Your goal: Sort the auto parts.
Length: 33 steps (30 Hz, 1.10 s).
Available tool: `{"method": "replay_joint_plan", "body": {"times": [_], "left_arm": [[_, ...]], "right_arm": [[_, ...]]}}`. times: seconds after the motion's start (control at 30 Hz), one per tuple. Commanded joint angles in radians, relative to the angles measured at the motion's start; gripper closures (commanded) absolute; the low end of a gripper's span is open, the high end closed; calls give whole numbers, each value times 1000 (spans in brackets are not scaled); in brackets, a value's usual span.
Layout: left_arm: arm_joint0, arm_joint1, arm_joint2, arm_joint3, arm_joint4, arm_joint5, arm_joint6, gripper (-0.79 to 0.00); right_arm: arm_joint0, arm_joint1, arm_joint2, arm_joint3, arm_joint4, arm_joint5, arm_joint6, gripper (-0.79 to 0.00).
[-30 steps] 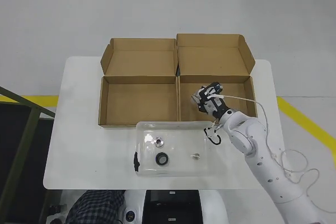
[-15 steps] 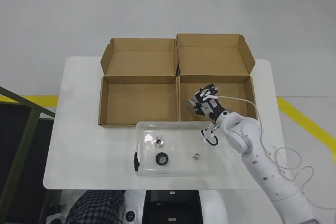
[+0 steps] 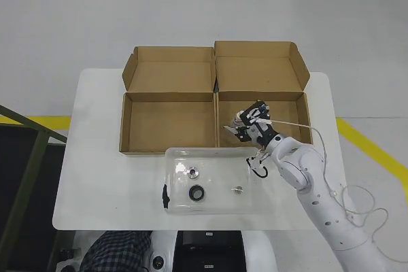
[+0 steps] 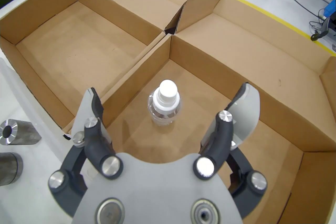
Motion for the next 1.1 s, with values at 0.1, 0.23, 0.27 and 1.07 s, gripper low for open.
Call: {"method": "replay_joint_plan", "body": {"times": [0.1,0.23,0.27,1.07], "left_arm": [[0,0,0,0,0,0,0,-785],[0,0,0,0,0,0,0,-785],[0,0,0,0,0,0,0,-785],[0,0,0,0,0,0,0,-785]], "right_arm": [[-45,9,43,-93,-14,-16,6,-785],[-95,18,76,-178,-31,-50,10,-785],[-110,20,83,-200,-37,-62,12,-785],[-378,84,156,-451,-236,-523,142,-785]]}}
